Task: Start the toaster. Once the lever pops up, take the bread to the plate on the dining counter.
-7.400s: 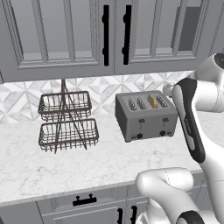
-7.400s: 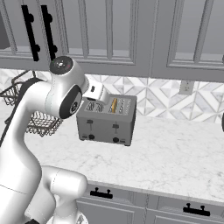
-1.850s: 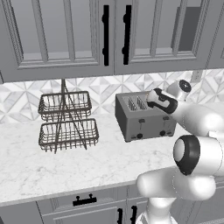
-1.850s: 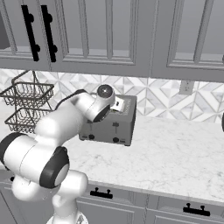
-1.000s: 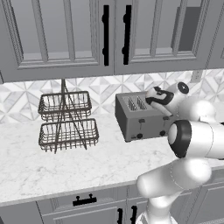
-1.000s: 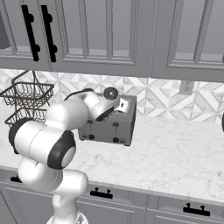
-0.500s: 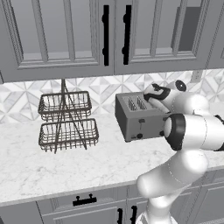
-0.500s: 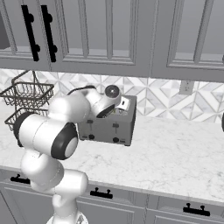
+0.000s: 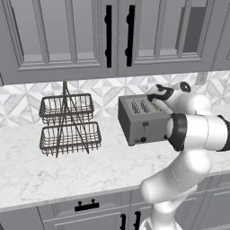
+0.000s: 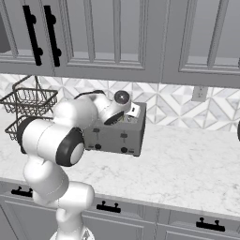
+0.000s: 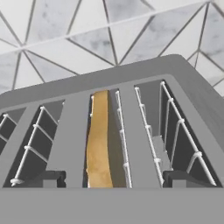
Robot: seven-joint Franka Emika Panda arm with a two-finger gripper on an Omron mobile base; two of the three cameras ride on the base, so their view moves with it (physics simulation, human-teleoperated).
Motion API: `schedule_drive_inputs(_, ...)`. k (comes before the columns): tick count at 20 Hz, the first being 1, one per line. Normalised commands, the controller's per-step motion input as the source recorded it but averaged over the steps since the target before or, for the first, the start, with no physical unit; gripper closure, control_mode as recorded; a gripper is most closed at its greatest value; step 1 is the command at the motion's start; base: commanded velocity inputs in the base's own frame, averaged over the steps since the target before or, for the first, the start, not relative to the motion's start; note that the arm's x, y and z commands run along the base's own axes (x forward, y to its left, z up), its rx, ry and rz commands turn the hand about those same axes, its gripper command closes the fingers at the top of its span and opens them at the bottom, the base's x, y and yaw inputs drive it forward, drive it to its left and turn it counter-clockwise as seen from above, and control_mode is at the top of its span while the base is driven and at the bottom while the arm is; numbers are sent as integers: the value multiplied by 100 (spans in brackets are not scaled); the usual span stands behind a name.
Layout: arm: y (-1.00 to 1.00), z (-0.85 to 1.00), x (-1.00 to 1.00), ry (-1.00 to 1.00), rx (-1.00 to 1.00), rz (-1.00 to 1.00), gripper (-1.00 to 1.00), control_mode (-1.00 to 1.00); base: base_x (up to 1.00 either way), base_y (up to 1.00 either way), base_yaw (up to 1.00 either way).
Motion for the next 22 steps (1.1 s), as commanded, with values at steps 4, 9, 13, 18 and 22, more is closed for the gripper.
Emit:
schedule_drive_inputs(4,4,-9,0,-2,0,0,100,-100,0,0,0)
schedule_drive_inputs(9,4,0,-10,-14,0,0,100,-100,0,0,0)
schedule_drive_inputs(13,1,0,-9,-20,0,0,100,-100,0,0,0)
schedule_drive_inputs(18,0,19,-21,-23,0,0,100,-100,0,0,0)
schedule_drive_inputs(22,0,53,-35,-29,0,0,100,-100,0,0,0)
